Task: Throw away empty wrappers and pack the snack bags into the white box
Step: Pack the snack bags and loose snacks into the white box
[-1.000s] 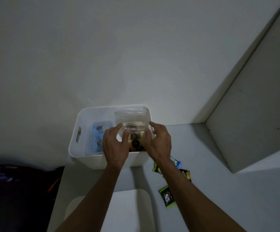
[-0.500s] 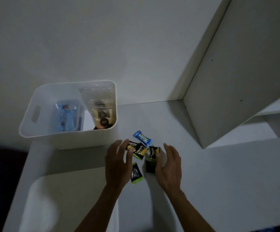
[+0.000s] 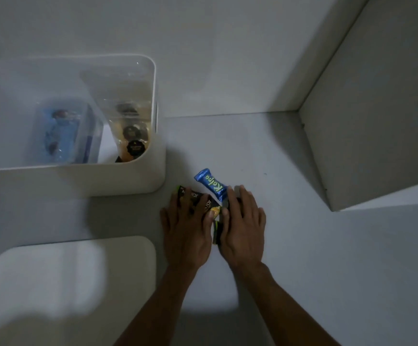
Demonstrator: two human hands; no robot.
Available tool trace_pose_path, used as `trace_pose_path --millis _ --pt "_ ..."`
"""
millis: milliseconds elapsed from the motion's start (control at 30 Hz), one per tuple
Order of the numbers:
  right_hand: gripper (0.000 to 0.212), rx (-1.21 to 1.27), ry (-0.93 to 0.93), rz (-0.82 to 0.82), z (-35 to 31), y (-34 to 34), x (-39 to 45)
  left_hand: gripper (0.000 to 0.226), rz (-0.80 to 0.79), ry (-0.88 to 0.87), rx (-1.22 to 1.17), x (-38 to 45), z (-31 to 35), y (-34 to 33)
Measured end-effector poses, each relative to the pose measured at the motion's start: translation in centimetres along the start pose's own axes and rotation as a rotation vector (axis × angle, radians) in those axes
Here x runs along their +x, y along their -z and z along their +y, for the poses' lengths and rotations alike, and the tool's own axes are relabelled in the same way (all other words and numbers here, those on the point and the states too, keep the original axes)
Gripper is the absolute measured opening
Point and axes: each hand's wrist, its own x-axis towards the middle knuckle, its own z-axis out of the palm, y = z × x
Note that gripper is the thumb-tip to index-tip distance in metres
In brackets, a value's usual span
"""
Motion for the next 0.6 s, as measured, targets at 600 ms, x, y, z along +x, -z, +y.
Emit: trace_pose_path --millis 600 --pt "0.034 0.071 0.148 0.060 1.3 0.0 4.3 0.025 0.337 -0.086 -0.025 0.9 -1.5 -0.4"
